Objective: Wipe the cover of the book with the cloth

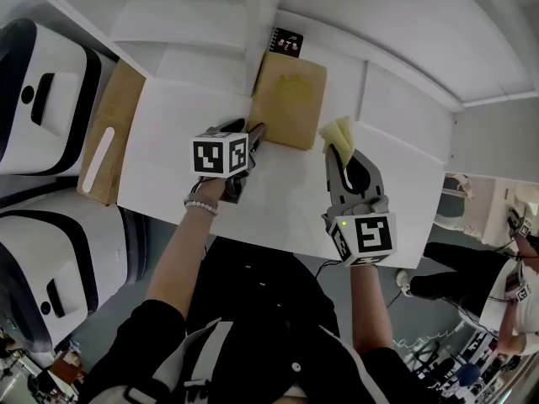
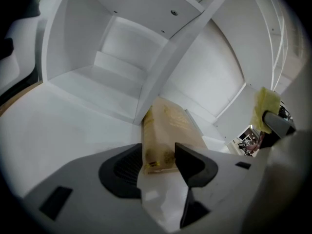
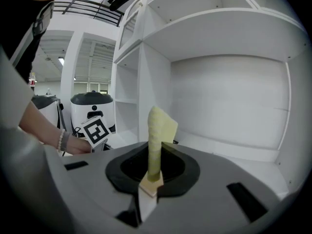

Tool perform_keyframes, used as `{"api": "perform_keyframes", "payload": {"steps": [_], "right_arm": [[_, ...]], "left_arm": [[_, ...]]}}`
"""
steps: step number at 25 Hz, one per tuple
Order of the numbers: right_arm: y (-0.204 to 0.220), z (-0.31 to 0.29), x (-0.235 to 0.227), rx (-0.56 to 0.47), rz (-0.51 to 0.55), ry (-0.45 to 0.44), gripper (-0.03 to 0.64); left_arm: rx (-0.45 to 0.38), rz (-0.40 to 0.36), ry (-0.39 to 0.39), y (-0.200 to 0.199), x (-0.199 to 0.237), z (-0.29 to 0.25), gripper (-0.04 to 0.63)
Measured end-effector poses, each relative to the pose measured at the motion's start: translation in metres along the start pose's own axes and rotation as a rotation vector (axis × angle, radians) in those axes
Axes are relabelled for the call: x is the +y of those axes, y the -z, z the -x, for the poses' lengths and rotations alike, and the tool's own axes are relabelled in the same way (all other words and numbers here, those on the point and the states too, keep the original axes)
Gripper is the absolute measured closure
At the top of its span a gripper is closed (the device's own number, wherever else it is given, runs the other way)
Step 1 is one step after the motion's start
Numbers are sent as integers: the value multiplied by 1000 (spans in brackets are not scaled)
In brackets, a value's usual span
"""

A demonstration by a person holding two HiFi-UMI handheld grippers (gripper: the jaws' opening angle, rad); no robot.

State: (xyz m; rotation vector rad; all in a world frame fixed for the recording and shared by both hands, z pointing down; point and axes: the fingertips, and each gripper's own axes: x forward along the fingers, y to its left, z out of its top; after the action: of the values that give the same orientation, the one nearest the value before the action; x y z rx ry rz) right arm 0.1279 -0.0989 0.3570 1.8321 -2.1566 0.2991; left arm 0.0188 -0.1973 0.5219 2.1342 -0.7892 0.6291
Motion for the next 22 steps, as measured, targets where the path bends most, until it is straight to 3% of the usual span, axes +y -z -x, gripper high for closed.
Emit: {"api": "perform_keyframes", "payload": {"steps": [8, 22], "right_arm": [[0, -47, -42, 16, 61, 5, 581], [27, -152, -112, 178, 316, 46, 581]], "left_arm": [[-22, -63, -34, -3, -6, 1, 414], [-11, -35, -44, -3, -5, 0, 419]]}}
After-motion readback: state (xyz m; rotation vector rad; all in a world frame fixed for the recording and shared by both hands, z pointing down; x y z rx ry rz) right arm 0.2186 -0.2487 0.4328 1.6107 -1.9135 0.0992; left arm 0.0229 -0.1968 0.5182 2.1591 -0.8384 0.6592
